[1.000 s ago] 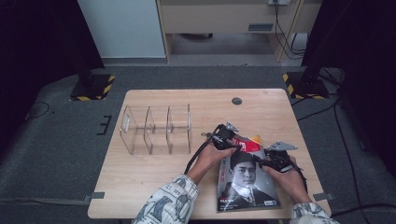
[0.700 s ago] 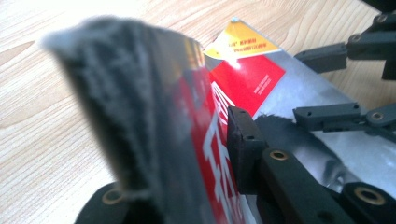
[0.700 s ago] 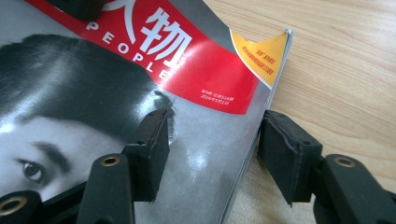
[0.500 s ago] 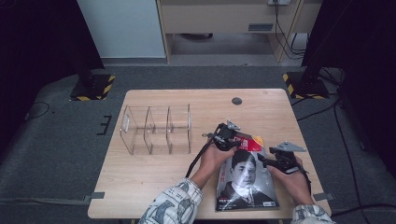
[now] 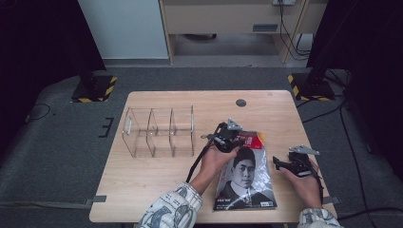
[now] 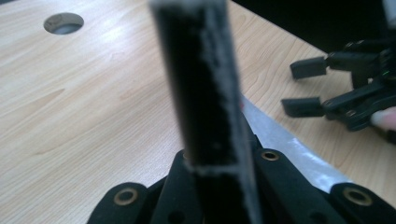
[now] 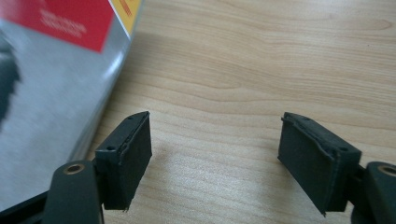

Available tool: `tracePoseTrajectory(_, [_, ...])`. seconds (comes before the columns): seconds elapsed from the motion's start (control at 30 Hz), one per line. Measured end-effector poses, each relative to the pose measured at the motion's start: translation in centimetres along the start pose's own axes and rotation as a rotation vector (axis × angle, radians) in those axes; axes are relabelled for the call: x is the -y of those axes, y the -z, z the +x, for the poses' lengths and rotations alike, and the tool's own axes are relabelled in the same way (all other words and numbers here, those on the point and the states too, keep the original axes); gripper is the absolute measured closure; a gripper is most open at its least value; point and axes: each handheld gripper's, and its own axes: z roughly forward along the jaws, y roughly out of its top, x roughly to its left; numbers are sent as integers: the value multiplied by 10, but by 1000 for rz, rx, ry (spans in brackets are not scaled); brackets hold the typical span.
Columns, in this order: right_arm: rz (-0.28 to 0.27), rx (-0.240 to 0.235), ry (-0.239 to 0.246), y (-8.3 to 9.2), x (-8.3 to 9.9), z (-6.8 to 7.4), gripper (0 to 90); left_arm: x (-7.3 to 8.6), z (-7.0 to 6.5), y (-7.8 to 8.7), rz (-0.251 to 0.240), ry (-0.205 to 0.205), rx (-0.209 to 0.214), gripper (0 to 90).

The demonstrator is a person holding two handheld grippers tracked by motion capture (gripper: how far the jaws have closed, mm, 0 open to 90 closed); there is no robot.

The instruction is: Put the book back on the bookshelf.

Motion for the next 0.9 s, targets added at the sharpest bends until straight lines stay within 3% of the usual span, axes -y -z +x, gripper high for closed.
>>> tracePoseTrajectory(0.2, [14, 3, 33, -4, 0, 6, 238, -8, -1, 18, -34, -13, 16, 869])
tracePoseTrajectory(0.73, [17, 8, 30, -5, 0, 6, 231, -19, -9, 43, -97, -43, 23, 869])
tracePoseTrajectory(0.8, [16, 8, 30, -5, 0, 6, 232, -21, -12, 49, -103, -62, 41, 869])
tracePoseTrajectory(0.9, [17, 8, 29, -5, 0, 6, 232, -23, -11, 55, -116, -60, 49, 870])
